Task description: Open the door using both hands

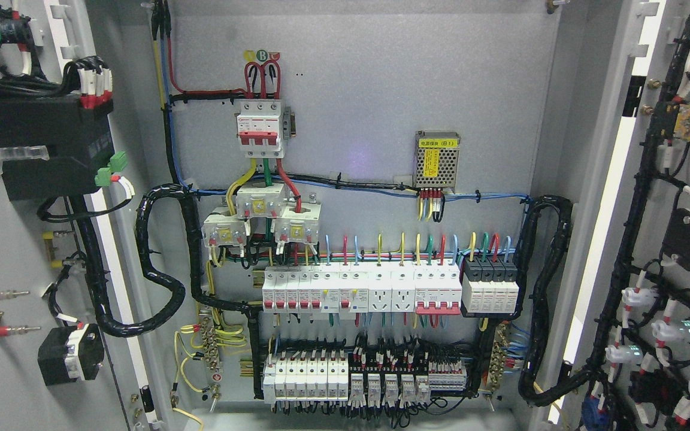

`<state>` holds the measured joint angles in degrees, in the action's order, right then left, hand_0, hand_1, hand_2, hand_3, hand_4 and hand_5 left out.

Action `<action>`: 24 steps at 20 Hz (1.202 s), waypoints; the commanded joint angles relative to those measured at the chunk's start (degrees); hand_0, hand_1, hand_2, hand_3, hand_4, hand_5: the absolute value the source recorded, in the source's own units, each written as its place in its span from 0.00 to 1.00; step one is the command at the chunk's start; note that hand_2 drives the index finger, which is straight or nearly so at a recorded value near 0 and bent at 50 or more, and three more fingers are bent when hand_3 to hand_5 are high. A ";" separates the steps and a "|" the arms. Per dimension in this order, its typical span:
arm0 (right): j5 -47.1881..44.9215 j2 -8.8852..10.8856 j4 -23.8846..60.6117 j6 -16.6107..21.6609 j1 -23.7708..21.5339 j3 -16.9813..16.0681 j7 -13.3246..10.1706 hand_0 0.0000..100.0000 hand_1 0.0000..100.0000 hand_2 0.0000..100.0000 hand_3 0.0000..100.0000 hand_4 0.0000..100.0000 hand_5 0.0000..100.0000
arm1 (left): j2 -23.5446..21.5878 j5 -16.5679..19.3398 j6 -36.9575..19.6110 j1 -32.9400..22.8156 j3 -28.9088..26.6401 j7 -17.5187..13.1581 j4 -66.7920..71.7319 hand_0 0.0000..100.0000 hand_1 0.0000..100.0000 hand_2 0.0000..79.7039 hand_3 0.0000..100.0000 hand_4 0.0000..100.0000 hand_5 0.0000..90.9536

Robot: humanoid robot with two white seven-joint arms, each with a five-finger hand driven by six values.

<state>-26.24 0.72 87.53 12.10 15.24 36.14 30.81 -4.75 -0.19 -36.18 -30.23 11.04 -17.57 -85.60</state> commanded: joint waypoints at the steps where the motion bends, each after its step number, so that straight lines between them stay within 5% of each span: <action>1: 0.93 7.62 7.91 2.92 -8.38 -4.93 -0.05 0.39 0.00 0.00 0.00 0.00 0.00 | -0.78 -2.00 -3.27 -0.27 0.30 0.16 -13.53 0.00 0.00 0.00 0.00 0.00 0.00; 6: 0.93 10.61 12.21 8.72 -13.74 -9.41 -0.05 0.39 0.00 0.00 0.00 0.00 0.00 | -1.13 -2.53 -8.11 -0.27 -1.55 0.34 -16.44 0.00 0.00 0.00 0.00 0.00 0.00; 15: 0.84 12.19 14.24 24.10 -20.42 -14.86 0.04 0.39 0.00 0.00 0.00 0.00 0.00 | -2.36 -8.42 -10.30 0.43 -5.86 0.34 -21.35 0.00 0.00 0.00 0.00 0.00 0.00; 24: 0.75 14.83 14.95 34.04 -24.82 -18.73 0.04 0.39 0.00 0.00 0.00 0.00 0.00 | -4.56 -9.39 -25.07 3.95 -6.47 0.78 -22.06 0.00 0.00 0.00 0.00 0.00 0.00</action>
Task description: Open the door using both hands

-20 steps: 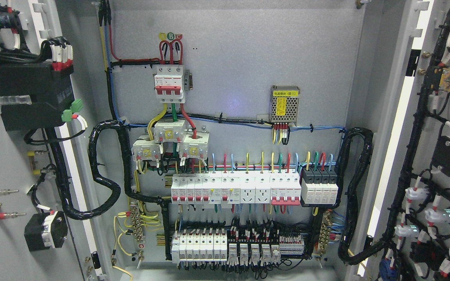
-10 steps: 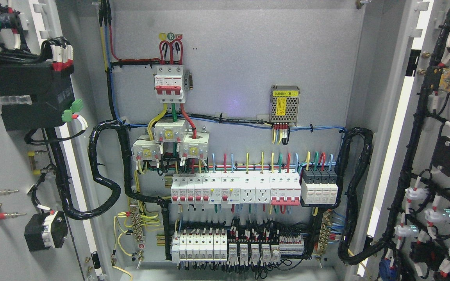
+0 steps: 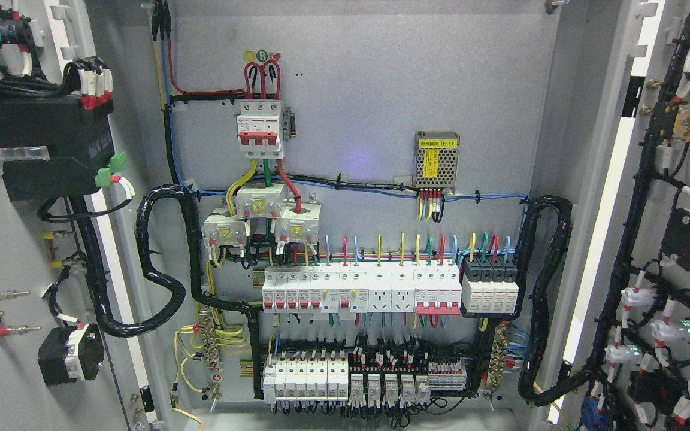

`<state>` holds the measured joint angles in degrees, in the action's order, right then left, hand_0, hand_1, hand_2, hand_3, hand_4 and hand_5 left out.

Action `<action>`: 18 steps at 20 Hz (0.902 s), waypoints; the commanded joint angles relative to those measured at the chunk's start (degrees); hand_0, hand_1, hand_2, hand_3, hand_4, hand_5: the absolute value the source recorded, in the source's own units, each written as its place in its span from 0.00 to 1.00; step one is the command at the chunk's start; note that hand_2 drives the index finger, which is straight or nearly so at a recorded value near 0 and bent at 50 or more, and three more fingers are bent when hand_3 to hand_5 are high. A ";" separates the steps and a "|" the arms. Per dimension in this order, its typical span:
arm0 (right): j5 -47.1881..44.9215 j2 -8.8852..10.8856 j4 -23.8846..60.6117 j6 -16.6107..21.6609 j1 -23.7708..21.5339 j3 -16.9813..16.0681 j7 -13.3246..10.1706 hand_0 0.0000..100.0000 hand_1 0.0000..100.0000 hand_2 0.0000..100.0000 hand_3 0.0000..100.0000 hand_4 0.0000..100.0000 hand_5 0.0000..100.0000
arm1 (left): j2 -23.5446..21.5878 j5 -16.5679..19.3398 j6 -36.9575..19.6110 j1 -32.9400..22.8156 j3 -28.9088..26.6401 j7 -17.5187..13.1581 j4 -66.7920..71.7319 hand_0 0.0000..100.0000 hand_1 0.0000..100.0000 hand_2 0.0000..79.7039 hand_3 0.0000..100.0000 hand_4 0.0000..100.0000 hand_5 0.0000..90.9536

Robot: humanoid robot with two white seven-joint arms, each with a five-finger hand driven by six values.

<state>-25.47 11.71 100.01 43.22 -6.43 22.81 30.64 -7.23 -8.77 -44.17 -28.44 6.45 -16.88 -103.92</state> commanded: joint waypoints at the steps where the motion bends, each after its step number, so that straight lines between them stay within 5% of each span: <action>1: -0.02 4.72 2.47 3.09 -3.58 -5.67 0.21 0.39 0.00 0.00 0.00 0.00 0.00 | -2.26 -0.81 -17.27 2.86 -1.79 0.09 -3.83 0.00 0.00 0.00 0.00 0.00 0.00; 13: -3.35 8.68 3.69 2.83 -9.21 -11.64 0.04 0.39 0.00 0.00 0.00 0.00 0.00 | -2.79 -4.67 -24.12 7.17 -3.19 0.18 -12.09 0.00 0.00 0.00 0.00 0.00 0.00; 18: -7.22 9.56 5.45 2.92 -9.22 -13.40 -2.07 0.39 0.00 0.00 0.00 0.00 0.00 | -2.52 -4.94 -30.43 6.82 -4.16 0.18 -12.45 0.00 0.00 0.00 0.00 0.00 0.00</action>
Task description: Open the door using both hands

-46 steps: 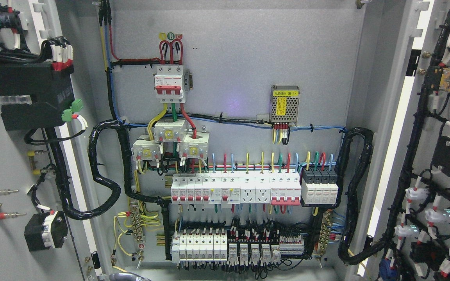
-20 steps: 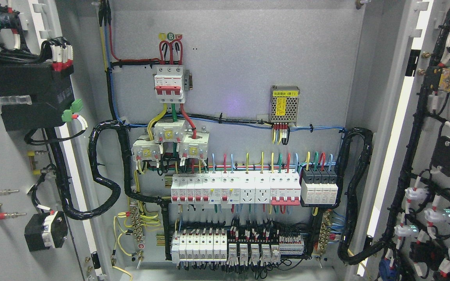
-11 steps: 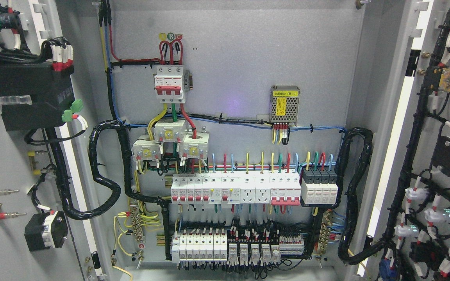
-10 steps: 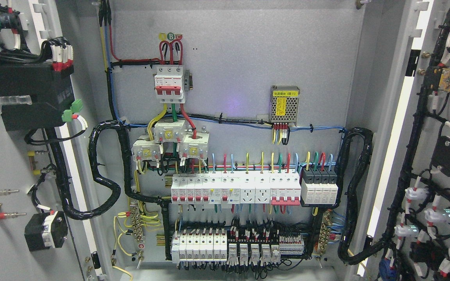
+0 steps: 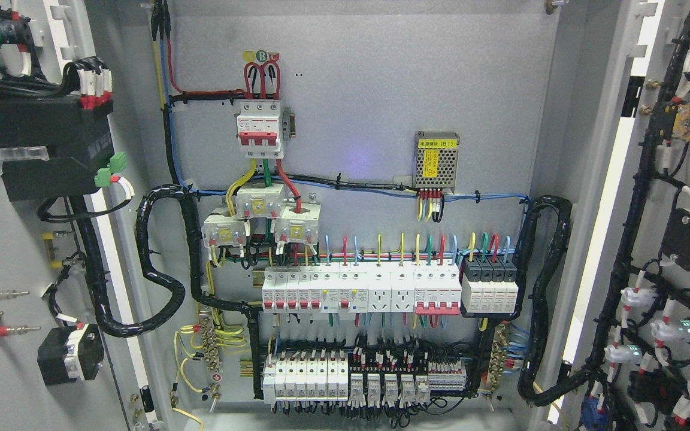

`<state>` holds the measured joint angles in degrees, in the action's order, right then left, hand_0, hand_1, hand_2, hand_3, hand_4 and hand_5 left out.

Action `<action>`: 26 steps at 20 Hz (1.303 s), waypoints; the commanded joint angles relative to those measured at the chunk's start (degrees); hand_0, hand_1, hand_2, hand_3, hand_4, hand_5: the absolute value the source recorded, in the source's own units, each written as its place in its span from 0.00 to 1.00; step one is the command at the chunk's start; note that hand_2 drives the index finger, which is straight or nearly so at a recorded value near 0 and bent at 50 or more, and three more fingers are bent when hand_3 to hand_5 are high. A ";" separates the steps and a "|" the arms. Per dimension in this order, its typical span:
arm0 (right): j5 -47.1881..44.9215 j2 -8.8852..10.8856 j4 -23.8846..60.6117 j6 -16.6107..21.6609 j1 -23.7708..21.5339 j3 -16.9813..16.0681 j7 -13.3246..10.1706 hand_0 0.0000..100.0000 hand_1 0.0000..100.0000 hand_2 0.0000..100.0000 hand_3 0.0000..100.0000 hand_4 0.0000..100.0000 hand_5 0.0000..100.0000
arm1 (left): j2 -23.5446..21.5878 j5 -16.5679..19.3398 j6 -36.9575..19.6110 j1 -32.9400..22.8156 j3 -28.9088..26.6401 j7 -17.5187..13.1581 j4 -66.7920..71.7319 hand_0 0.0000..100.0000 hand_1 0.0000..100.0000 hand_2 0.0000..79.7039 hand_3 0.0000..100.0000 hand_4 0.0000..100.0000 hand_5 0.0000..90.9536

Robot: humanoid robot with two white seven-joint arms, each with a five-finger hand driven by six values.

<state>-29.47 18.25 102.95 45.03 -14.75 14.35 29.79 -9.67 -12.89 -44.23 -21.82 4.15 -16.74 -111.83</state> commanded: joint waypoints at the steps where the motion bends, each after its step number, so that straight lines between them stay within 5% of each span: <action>1: -3.22 3.02 3.04 1.11 -0.81 -5.73 -2.01 0.39 0.00 0.00 0.00 0.00 0.00 | -0.09 -0.82 -31.78 0.20 -2.12 0.30 -4.53 0.00 0.00 0.00 0.00 0.00 0.00; 11: -3.22 3.10 8.31 1.73 -1.16 -10.21 -4.74 0.39 0.00 0.00 0.00 0.00 0.00 | -0.17 -5.47 -38.83 0.03 -7.66 2.33 -4.53 0.00 0.00 0.00 0.00 0.00 0.00; 26: -9.99 4.60 7.97 1.11 -1.16 -19.18 -5.53 0.39 0.00 0.00 0.00 0.00 0.00 | -0.70 -11.27 -38.74 0.03 -17.24 2.50 -4.18 0.00 0.00 0.00 0.00 0.00 0.00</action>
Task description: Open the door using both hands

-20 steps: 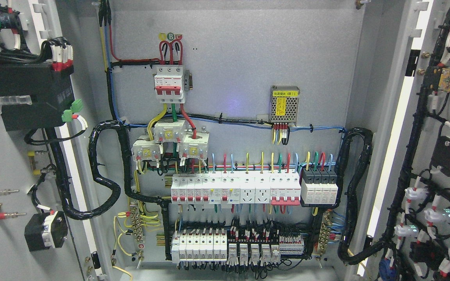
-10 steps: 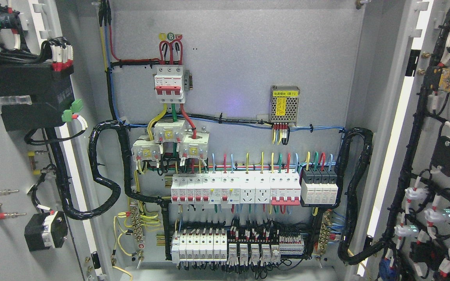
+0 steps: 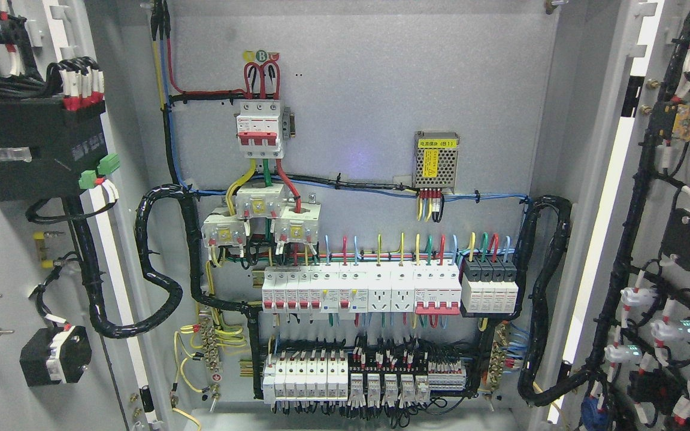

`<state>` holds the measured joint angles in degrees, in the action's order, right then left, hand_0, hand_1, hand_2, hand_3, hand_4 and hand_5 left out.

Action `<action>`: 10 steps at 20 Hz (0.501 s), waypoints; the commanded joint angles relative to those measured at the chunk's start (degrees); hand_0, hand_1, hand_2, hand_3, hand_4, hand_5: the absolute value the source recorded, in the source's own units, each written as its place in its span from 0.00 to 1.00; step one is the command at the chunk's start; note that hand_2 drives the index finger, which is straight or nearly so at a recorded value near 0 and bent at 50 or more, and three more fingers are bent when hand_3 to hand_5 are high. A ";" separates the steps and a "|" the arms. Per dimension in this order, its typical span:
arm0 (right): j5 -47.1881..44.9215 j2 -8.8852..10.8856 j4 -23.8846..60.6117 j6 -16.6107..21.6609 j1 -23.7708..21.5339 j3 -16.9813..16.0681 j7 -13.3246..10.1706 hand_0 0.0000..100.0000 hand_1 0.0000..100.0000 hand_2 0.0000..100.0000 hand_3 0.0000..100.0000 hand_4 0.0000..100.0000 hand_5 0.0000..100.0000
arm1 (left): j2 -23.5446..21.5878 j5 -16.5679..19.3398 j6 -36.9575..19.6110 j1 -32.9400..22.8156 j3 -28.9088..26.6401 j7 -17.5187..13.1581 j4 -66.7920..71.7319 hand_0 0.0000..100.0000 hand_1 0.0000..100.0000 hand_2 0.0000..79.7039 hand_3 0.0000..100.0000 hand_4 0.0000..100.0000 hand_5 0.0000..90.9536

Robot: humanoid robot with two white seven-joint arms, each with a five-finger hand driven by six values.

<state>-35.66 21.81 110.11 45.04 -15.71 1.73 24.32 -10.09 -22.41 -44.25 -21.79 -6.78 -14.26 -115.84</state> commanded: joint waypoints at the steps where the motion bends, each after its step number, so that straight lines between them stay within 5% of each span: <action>1: -3.89 1.05 0.37 1.10 -0.28 -7.60 -0.07 0.39 0.00 0.00 0.00 0.00 0.00 | -0.45 -2.89 -38.45 -0.01 -7.18 0.02 0.00 0.00 0.00 0.00 0.00 0.00 0.00; 10: -6.35 1.05 -0.08 1.54 -4.94 -12.00 -0.07 0.39 0.00 0.00 0.00 0.00 0.00 | -3.97 -5.54 -37.75 1.13 -11.93 0.02 9.30 0.00 0.00 0.00 0.00 0.00 0.00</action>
<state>-40.37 22.45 110.05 45.04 -18.27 -4.19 24.22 -11.48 -26.56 -44.26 -21.41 -12.57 -14.20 -113.24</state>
